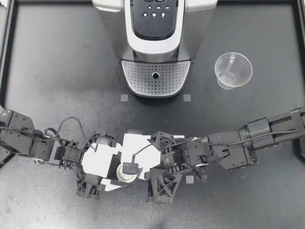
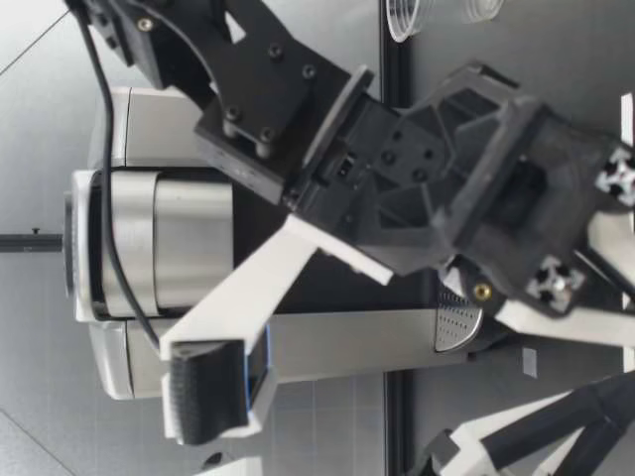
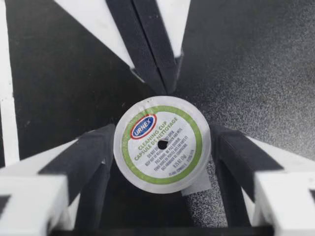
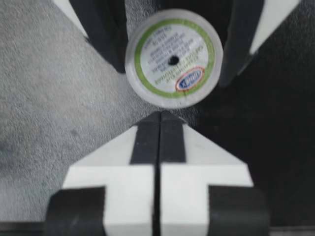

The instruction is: Place the coffee capsule inside the capsule container, then place the cup onto the center of the cup tray, then push the 'Hot Water' and 'Travel Mug' buttons.

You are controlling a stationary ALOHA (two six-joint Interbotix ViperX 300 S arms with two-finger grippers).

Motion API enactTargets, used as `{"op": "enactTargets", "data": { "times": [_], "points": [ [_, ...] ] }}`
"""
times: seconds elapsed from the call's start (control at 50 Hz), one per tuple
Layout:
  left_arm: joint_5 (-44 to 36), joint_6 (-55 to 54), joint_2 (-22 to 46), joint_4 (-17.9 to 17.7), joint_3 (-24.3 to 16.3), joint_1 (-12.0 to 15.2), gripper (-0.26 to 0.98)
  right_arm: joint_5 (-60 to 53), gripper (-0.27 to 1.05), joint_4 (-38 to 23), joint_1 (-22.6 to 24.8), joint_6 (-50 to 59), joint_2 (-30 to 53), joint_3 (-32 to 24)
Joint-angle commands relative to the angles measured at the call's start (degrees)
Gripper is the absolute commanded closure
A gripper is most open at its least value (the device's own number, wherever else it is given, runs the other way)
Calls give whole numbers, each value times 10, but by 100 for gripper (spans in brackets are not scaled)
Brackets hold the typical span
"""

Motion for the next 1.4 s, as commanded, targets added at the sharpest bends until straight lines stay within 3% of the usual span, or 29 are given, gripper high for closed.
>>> {"op": "enactTargets", "data": {
  "times": [0.0,0.12,0.28,0.76,1.04,1.38],
  "points": [
    [-2,-5,-24,0,-10,2,27,16,75,-1,3,0,-46,-7],
    [4,-26,-57,-1,-11,2,27,21,75,-2,-9,3,-108,25],
    [69,-33,-107,-1,-19,2,27,-40,75,-2,-48,4,-178,87],
    [42,-36,-149,-3,-18,15,27,-430,75,-2,-194,-35,-294,261],
    [38,-36,-175,-4,-17,22,27,-503,75,-1,-235,-70,-301,266],
    [39,-37,-178,-6,-15,22,27,-545,75,-1,-241,-98,-304,239]
  ]
}}
